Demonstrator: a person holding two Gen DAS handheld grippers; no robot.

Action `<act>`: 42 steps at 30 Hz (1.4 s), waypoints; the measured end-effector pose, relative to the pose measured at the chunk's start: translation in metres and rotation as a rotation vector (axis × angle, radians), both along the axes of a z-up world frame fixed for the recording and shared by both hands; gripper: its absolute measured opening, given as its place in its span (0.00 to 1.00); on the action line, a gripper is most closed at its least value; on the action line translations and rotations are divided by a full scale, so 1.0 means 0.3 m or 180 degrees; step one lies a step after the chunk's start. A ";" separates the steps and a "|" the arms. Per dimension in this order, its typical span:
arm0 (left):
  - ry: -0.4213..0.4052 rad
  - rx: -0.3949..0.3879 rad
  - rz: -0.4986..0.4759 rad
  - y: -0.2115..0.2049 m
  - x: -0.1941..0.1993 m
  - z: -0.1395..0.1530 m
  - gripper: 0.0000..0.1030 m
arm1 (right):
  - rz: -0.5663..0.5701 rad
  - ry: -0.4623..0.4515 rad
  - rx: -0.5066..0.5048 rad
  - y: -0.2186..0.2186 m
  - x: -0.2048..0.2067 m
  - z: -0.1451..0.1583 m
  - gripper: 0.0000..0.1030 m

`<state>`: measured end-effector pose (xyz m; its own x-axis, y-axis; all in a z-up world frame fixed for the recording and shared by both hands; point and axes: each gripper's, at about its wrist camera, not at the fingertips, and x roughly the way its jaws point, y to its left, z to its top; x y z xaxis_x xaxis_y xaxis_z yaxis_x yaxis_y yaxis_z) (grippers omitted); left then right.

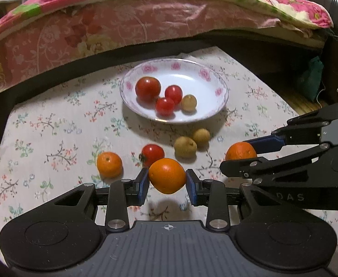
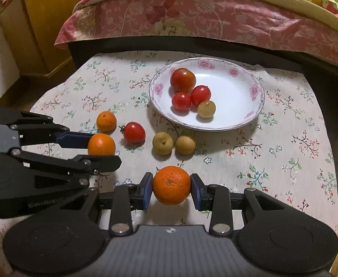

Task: Organize fruits
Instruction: 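Carry both held oranges up and over to the white plate, then lower both oranges into the plate and open both tools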

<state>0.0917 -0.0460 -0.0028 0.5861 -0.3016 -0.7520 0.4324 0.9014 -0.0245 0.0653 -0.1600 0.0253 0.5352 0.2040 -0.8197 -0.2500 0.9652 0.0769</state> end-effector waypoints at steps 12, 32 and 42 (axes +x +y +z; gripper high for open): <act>-0.0083 -0.0061 0.0013 -0.024 0.061 0.025 0.41 | -0.0160 -0.0099 0.0080 -0.035 0.045 0.024 0.34; -0.0216 0.0022 -0.0001 -0.102 0.278 -0.006 0.40 | -0.0386 -0.0218 0.0158 -0.125 0.270 0.002 0.34; -0.0238 0.0018 0.0005 -0.107 0.329 -0.023 0.40 | -0.0393 -0.0248 0.0076 -0.132 0.337 -0.040 0.34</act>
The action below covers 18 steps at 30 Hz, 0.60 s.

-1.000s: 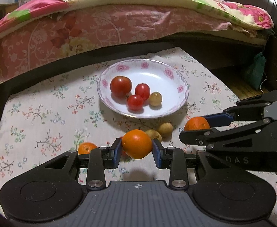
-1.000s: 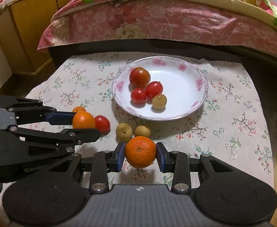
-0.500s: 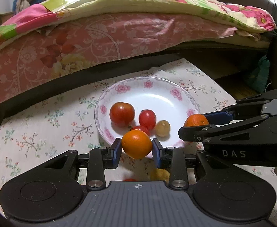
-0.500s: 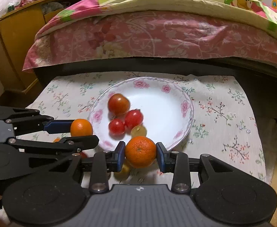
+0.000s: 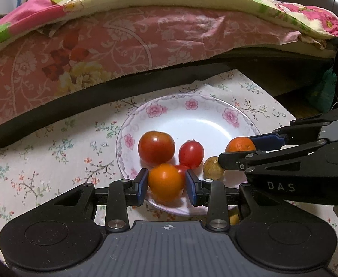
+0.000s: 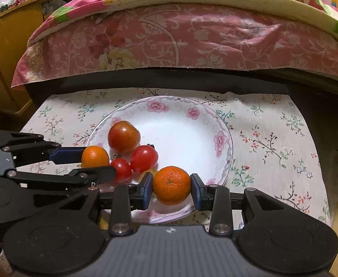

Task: Organize fruits
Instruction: 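Lower both oranges into the plate and open both tools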

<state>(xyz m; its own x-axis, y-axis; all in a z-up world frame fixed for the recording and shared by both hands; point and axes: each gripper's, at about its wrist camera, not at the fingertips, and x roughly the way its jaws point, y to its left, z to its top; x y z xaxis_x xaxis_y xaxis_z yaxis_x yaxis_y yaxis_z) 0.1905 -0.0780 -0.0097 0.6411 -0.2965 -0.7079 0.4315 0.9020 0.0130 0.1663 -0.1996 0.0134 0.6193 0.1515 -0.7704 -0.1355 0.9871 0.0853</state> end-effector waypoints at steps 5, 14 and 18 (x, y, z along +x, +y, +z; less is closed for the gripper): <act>-0.0019 -0.0013 0.0004 -0.008 0.019 0.003 0.40 | -0.0003 -0.0051 0.0028 -0.012 0.024 -0.001 0.34; -0.0052 -0.0069 0.0044 -0.009 0.031 0.018 0.51 | -0.0096 -0.0057 0.0144 -0.038 0.038 -0.002 0.34; -0.0097 -0.0090 0.0073 0.001 0.029 0.039 0.56 | -0.0135 -0.0118 0.0188 -0.046 0.032 0.016 0.35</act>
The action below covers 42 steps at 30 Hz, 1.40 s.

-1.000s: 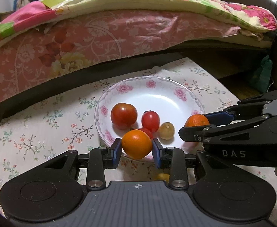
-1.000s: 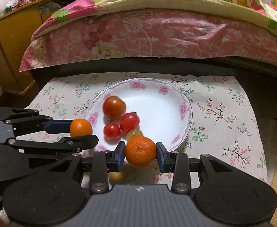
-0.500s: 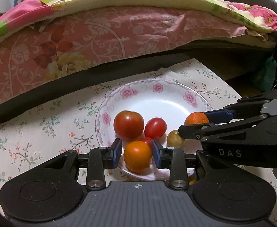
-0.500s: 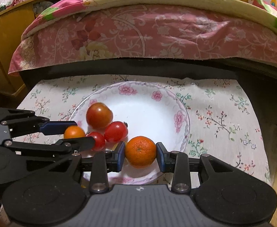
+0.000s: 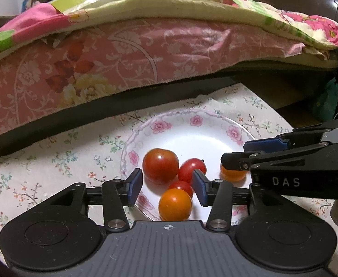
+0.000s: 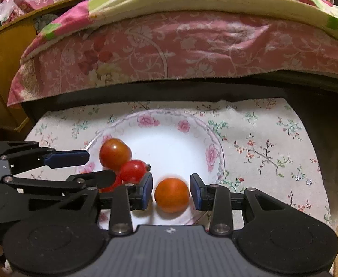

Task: Organize fruits
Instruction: 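Lower both oranges into the plate and open both tools, then grasp a tan round fruit with the right tool while the left tool reaches a small orange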

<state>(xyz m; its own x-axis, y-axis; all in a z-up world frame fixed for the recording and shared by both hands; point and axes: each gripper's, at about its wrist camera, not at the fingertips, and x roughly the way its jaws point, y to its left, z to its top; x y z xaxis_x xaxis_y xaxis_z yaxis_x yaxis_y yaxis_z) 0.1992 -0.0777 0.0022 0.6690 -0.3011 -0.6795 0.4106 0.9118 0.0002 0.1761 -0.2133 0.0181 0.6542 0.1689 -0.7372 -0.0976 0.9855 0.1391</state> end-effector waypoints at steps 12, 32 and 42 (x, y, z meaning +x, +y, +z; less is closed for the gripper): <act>-0.0103 0.0043 0.0070 0.060 -0.054 0.081 0.64 | -0.0093 -0.0158 0.0074 -0.012 -0.046 0.076 0.35; 0.0177 0.0331 -0.0002 0.210 -0.226 0.015 0.70 | 0.0212 0.0094 0.0041 0.117 -0.280 0.059 0.35; 0.0291 0.0475 -0.0137 0.223 -0.205 -0.082 0.66 | 0.0342 0.0158 -0.0049 0.144 -0.288 0.026 0.35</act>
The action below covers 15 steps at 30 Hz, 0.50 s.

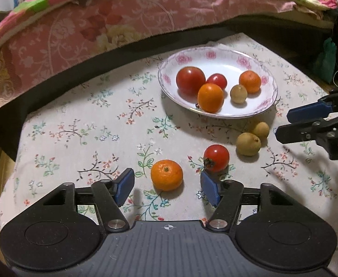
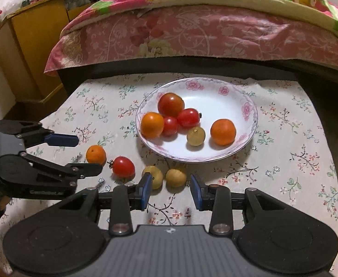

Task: Organize fruits
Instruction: 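Grasp a tan round fruit with the right tool while the left tool reaches a small orange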

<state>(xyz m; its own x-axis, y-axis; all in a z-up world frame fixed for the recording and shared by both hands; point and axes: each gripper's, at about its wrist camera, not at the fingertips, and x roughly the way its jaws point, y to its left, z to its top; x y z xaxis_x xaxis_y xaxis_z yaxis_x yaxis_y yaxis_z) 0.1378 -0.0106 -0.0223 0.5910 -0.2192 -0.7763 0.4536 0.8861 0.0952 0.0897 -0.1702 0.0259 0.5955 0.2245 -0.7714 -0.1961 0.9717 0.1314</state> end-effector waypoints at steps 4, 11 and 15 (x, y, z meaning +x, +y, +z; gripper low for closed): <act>-0.0011 0.0022 -0.0022 -0.005 0.015 -0.026 0.61 | 0.0028 0.0044 0.0016 -0.003 0.003 -0.016 0.35; 0.0009 -0.0041 -0.0012 -0.017 0.028 -0.023 0.40 | 0.0097 0.0064 0.0075 -0.001 0.006 -0.023 0.35; 0.0023 -0.0031 0.0012 -0.014 0.014 -0.020 0.39 | 0.0145 0.0079 0.0081 0.005 0.003 -0.029 0.35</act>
<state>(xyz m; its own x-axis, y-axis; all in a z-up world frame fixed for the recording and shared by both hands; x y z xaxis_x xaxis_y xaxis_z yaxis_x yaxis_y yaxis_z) 0.1420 -0.0149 -0.0284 0.5862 -0.2246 -0.7784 0.4509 0.8887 0.0831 0.0906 -0.1686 0.0171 0.5648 0.2706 -0.7796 -0.2365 0.9582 0.1613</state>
